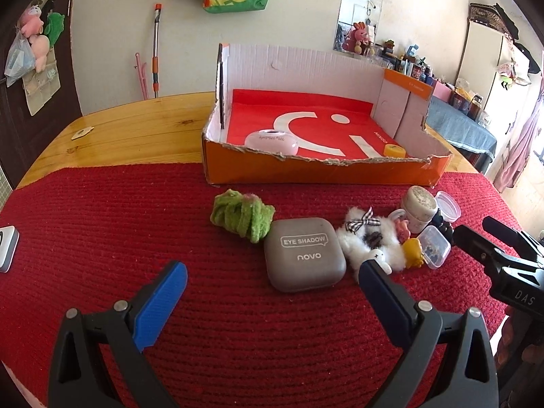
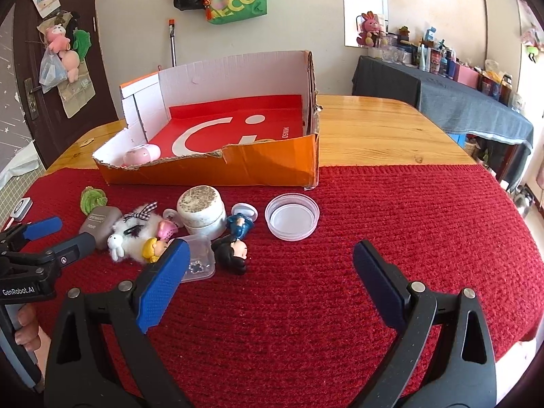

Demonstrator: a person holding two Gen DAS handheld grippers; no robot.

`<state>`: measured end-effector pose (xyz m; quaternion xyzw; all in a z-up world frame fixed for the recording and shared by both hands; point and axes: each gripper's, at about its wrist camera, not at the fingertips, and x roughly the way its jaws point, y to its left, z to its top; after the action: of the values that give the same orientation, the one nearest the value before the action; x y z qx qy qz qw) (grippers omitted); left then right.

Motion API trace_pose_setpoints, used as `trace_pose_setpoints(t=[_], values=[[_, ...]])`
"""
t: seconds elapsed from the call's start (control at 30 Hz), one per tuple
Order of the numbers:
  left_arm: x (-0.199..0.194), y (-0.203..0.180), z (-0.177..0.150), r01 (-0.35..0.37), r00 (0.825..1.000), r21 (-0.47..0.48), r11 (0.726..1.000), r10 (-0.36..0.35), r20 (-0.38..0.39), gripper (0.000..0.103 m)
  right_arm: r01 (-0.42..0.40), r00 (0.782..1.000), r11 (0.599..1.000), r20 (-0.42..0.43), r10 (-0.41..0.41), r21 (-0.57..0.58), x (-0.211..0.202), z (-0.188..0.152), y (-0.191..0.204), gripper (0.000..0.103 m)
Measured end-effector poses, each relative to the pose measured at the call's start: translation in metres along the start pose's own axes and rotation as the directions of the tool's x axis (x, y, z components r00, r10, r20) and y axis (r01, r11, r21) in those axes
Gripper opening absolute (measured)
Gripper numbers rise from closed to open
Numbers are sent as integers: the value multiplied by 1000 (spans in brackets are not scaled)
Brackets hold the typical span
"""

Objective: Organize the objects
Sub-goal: 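Move the left tool to the grey eye shadow case while the right tool approaches the figurine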

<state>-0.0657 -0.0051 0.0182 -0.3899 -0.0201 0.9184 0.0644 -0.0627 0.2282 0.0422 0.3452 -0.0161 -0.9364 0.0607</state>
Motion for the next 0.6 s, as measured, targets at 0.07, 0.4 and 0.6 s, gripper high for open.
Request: trace_pose_setpoints(t=[0.07, 0.4, 0.6], values=[[5, 1, 2, 2, 1000, 0, 1000, -2, -21, 103, 6, 1000, 1000, -9, -6, 10, 4, 2, -2, 98], [18, 3, 10, 1, 997, 10, 1000, 0, -77, 101, 43, 998, 999, -47, -43, 18, 18, 8, -3, 98], [20, -2, 11, 4, 998, 43, 999, -1, -70, 93, 25, 998, 999, -57, -23, 29, 19, 9, -6, 98]])
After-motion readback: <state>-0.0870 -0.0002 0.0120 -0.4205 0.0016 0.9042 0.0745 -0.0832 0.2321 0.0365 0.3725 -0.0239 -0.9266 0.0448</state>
